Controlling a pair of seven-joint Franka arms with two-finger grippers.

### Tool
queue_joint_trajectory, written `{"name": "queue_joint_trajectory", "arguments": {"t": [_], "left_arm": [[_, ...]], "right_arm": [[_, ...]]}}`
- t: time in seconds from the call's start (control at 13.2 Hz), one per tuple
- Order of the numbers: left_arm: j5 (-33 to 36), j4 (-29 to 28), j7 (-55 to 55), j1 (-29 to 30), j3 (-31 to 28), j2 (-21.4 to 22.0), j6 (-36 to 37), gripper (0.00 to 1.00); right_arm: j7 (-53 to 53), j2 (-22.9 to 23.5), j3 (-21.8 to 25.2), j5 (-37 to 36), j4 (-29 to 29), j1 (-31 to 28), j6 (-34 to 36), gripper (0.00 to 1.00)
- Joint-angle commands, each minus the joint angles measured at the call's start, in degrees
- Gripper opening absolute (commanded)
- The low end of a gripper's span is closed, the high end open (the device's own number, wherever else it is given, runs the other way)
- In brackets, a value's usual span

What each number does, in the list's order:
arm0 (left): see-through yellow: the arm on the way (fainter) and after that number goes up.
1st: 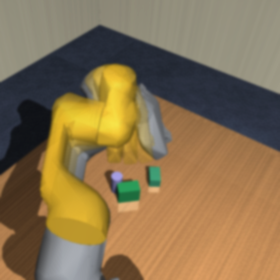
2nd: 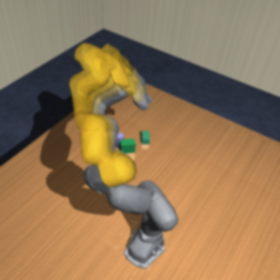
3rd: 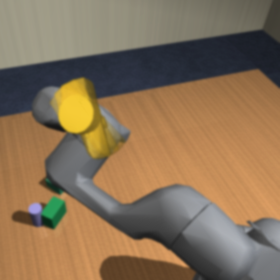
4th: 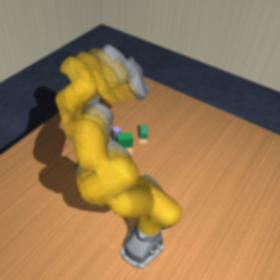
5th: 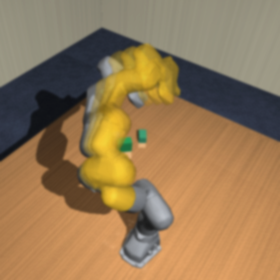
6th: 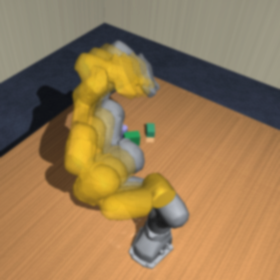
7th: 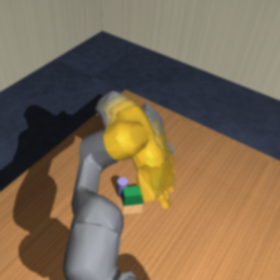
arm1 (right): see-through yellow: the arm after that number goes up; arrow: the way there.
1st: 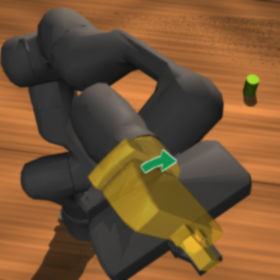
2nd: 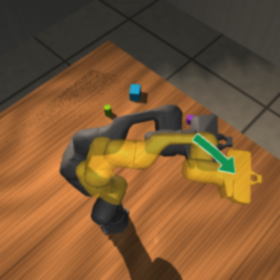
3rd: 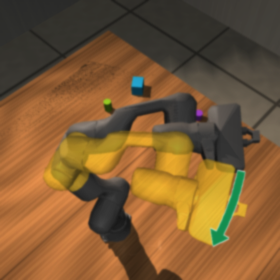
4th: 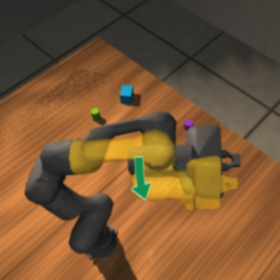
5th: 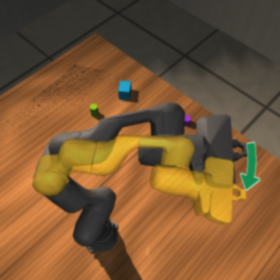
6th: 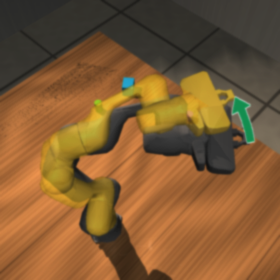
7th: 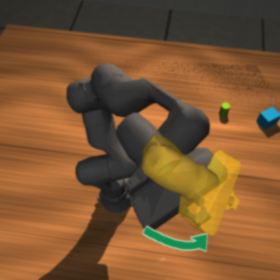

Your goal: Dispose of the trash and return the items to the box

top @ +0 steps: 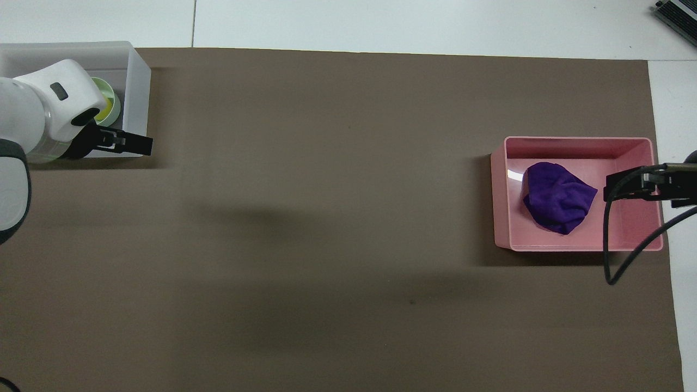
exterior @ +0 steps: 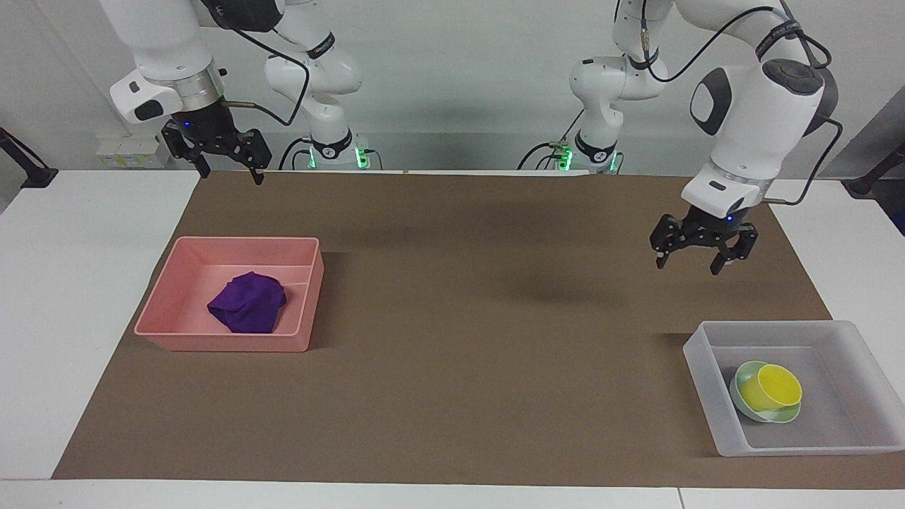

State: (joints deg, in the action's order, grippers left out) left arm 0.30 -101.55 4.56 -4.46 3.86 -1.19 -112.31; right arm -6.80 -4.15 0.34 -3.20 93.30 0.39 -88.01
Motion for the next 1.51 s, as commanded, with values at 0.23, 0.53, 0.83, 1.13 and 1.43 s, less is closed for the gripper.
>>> {"name": "queue_joint_trajectory", "arguments": {"t": [0.23, 0.53, 0.83, 1.13, 1.43], "left_arm": [[0.67, 9.68, -0.17, 0.77, -1.14, 1.47, 16.49, 1.00], [-0.29, 15.94, -0.17, 2.53, -1.14, -0.48, 23.45, 1.00], [-0.82, 15.16, -0.70, 2.97, -1.31, 0.40, 23.63, 1.00], [-0.91, 14.54, -0.70, 3.85, -1.23, 0.49, 23.01, 1.00], [-0.91, 14.54, -0.87, 3.85, -1.23, 0.49, 23.10, 1.00]], "right_arm": [[3.10, -0.68, 0.45, 6.62, 0.74, -1.36, 0.38, 1.00], [4.51, -0.68, 0.36, 3.04, 0.74, -1.01, 0.29, 1.00], [3.90, -0.77, 0.28, 2.85, 0.74, -0.92, 0.38, 1.00], [3.99, -0.77, 0.27, 3.73, 0.74, -1.54, 0.82, 1.00], [4.60, -1.38, 0.10, 3.90, 0.65, -0.84, 0.56, 1.00]]}}
